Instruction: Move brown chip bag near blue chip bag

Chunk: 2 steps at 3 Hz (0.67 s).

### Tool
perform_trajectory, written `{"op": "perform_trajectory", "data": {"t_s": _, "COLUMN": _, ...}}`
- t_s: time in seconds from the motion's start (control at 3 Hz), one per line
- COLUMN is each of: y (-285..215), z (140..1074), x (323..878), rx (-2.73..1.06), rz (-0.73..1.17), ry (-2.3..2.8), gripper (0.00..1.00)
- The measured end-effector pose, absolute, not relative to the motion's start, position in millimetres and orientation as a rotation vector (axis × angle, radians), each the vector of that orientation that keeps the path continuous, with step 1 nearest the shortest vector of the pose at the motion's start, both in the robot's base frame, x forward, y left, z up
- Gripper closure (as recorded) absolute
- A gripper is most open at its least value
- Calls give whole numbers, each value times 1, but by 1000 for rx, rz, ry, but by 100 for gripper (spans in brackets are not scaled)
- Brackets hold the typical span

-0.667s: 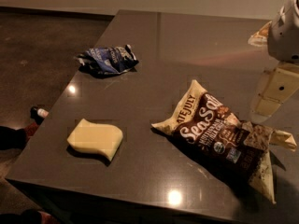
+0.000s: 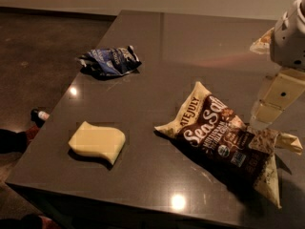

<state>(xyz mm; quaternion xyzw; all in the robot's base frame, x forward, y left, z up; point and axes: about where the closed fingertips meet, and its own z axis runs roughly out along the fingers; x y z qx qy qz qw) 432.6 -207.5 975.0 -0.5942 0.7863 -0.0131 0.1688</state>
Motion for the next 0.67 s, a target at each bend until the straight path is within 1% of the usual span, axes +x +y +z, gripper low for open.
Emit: {"op": "perform_trajectory", "data": {"t_s": 0.67, "y": -189, "z": 935, "x": 420, "rx": -1635, "rz": 76, "ry": 2319, "gripper": 0}}
